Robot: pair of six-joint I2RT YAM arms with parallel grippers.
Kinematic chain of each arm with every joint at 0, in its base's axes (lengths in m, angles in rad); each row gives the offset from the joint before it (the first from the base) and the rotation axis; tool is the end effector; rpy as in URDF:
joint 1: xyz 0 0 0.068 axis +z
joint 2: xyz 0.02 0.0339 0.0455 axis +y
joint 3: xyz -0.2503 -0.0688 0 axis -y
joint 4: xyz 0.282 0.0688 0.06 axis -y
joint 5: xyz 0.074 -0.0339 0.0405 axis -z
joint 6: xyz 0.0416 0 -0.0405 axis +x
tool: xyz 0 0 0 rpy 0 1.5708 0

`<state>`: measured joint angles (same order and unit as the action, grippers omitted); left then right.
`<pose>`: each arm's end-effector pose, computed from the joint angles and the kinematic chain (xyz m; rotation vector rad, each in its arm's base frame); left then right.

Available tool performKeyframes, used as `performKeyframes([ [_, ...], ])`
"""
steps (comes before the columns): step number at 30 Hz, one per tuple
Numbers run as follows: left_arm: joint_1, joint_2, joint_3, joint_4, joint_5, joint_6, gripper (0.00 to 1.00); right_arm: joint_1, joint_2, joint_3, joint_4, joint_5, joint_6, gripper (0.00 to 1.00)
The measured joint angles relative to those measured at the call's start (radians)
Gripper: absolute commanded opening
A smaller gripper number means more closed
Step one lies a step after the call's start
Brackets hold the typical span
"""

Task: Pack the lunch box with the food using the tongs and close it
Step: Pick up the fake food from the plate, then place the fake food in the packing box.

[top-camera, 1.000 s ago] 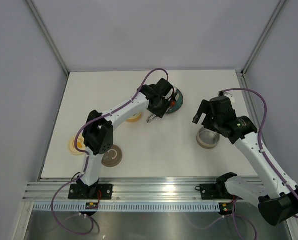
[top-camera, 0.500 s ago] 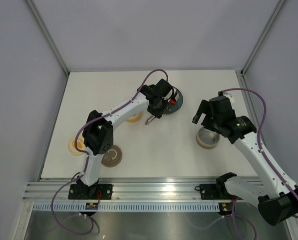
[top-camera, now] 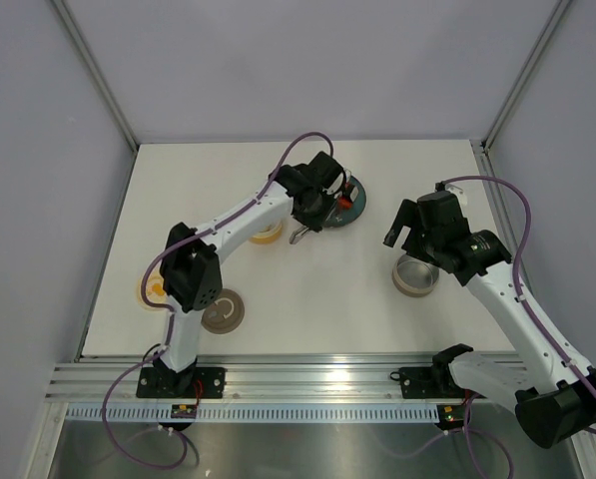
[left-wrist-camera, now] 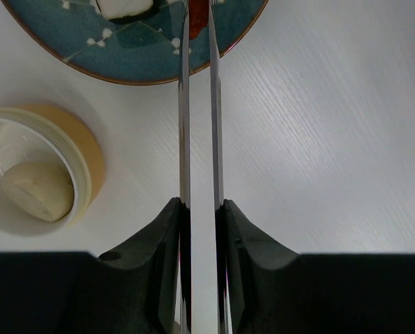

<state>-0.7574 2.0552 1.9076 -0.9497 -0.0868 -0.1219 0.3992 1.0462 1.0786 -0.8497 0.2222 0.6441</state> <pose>0.3490 -0.3251 0.2501 0.8082 2.5469 -0.1694 0.2366 0.0899 0.3157 0.3938 2.3423 0.2383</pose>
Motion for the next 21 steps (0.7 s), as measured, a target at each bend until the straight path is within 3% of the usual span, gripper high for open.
performKeyframes([
  [13,0.035,-0.168,0.005,-0.049,-0.02,-0.052,0.0,0.0,0.0,0.0,0.0,0.0,0.002,0.99],
  [21,0.223,-0.335,-0.177,-0.064,-0.026,-0.097,0.0,0.0,-0.015,0.0,0.0,-0.001,0.006,0.99],
])
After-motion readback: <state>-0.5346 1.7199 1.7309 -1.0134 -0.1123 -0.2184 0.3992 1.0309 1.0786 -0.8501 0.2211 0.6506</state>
